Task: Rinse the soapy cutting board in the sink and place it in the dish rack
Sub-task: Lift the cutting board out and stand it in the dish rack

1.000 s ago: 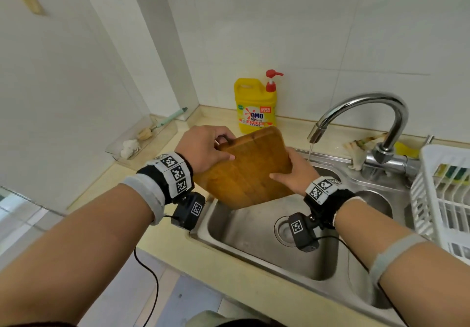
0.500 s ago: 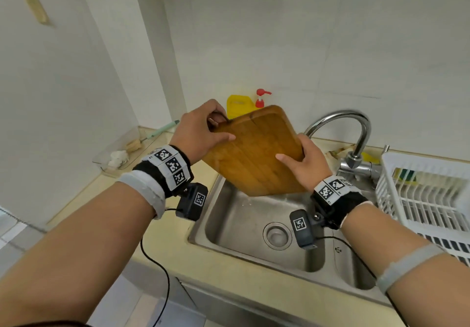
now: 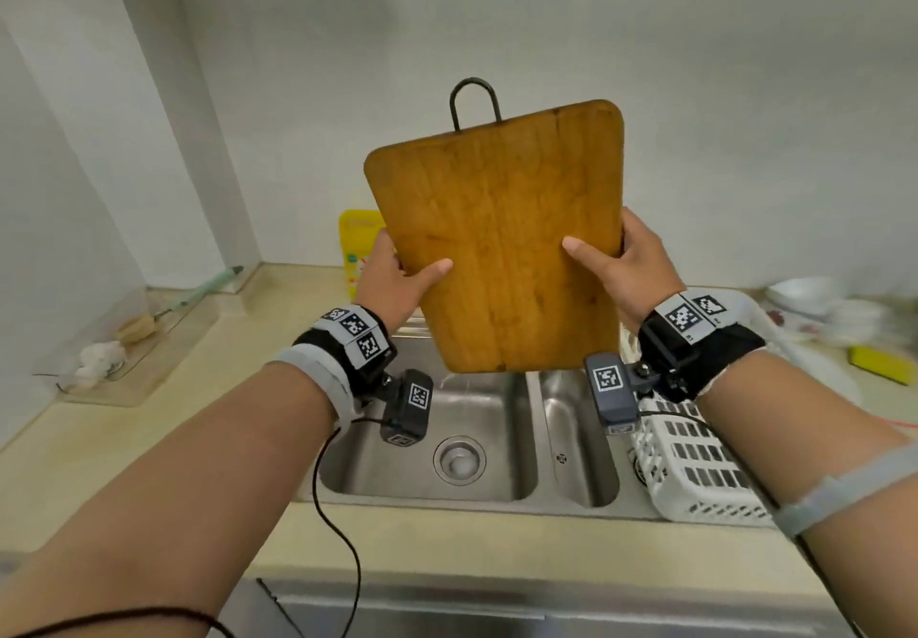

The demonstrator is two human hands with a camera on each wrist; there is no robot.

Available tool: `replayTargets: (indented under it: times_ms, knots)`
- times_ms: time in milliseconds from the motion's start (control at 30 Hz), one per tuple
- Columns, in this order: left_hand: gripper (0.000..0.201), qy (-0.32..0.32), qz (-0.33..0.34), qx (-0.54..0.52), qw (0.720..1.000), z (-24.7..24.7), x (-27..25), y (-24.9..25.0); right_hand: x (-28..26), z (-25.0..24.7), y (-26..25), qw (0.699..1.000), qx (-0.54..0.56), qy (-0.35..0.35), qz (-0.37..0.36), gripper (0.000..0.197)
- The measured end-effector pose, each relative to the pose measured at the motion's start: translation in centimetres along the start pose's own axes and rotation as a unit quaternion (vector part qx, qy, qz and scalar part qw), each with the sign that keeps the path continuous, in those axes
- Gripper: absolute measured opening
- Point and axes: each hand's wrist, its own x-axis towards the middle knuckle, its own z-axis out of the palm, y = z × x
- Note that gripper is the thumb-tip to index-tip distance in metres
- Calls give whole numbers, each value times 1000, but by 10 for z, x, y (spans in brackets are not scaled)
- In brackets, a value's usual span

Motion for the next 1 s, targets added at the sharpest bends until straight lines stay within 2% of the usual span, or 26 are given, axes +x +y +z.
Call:
replayTargets:
  times_ms: [67, 133, 300, 433, 566, 700, 833, 900, 1000]
  knots:
    - [95, -20, 17, 15, 1000, 25, 9, 9, 1, -29, 9, 1000, -11, 21, 13, 66]
    - [88, -34, 34, 46, 998, 54, 14, 24, 4, -61, 20, 998, -39, 48, 23, 69]
    - [83, -58, 47, 91, 993, 145, 38, 48, 20, -144, 55, 990, -74, 115, 40, 62]
    - [77, -65, 25, 100, 993, 226, 57, 60, 43, -208, 89, 982, -81, 154, 71, 67]
    - [62, -85, -35, 118, 989, 299, 69, 61, 65, -253, 138, 971, -97, 185, 118, 65]
    - [63, -92, -95, 138, 982, 348, 69, 39, 76, -273, 190, 967, -115, 155, 166, 54]
    - [72, -58, -104, 225, 967, 377, 62, 11, 81, -279, 235, 966, -109, 98, 215, 51]
    - [68, -57, -124, 234, 963, 386, 58, 0, 82, -279, 251, 963, -91, 64, 246, 59]
    - [72, -59, -156, 245, 955, 394, 52, -15, 84, -275, 267, 954, -39, 26, 297, 84]
